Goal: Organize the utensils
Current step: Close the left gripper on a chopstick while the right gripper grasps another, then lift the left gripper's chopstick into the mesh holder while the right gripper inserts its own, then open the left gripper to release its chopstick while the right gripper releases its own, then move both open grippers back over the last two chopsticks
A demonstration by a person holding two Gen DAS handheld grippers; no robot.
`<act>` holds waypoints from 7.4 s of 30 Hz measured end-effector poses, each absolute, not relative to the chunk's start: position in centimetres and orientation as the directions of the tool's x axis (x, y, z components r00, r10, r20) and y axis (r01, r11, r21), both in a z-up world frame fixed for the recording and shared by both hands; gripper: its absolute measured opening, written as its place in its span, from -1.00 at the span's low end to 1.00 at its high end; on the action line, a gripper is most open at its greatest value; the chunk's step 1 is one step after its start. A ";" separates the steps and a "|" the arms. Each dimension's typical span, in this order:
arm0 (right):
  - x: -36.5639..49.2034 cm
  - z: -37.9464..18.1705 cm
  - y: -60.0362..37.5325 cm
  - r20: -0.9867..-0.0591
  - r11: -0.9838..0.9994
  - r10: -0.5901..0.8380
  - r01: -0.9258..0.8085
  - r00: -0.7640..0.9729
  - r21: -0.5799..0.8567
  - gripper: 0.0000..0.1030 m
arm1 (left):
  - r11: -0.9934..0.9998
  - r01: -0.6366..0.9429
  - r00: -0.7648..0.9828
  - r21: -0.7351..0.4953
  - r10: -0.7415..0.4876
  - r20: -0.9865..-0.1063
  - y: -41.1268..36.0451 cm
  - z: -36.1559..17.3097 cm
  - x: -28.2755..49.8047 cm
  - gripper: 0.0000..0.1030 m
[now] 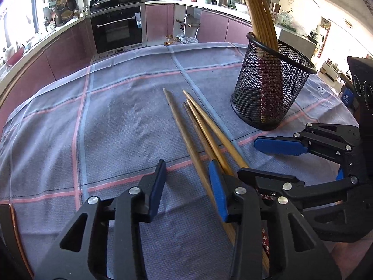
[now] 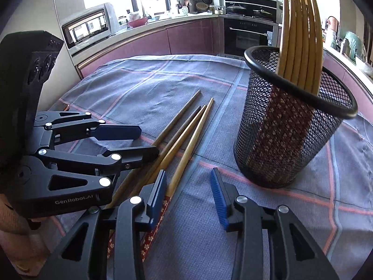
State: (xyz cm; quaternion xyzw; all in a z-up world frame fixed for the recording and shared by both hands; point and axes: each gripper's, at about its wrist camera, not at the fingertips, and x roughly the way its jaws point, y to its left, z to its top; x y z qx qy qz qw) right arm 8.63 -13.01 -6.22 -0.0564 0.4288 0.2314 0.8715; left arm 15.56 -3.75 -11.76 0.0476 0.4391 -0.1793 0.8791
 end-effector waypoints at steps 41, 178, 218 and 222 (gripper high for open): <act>8.6 -6.2 -15.5 -0.747 0.849 0.486 -0.447 0.454 0.280 -0.84 | 0.910 0.396 0.512 -0.125 -0.332 -0.793 -3.1 -12.0 13.5 -0.68; 13.0 4.5 -23.1 -0.535 0.893 0.445 -0.401 0.718 0.205 -0.89 | 0.836 0.537 0.624 -0.115 -0.484 -0.614 -11.3 3.3 17.9 -0.85; 7.0 2.8 -20.2 -0.515 0.822 0.557 -0.520 0.652 0.230 0.10 | 0.949 0.297 0.775 -0.105 -0.304 -0.554 -2.3 -0.1 13.2 0.79; 6.8 0.5 -18.6 -0.563 0.811 0.565 -0.529 0.603 0.248 0.30 | 0.958 0.262 0.772 -0.115 -0.280 -0.571 -0.6 -1.5 12.2 0.89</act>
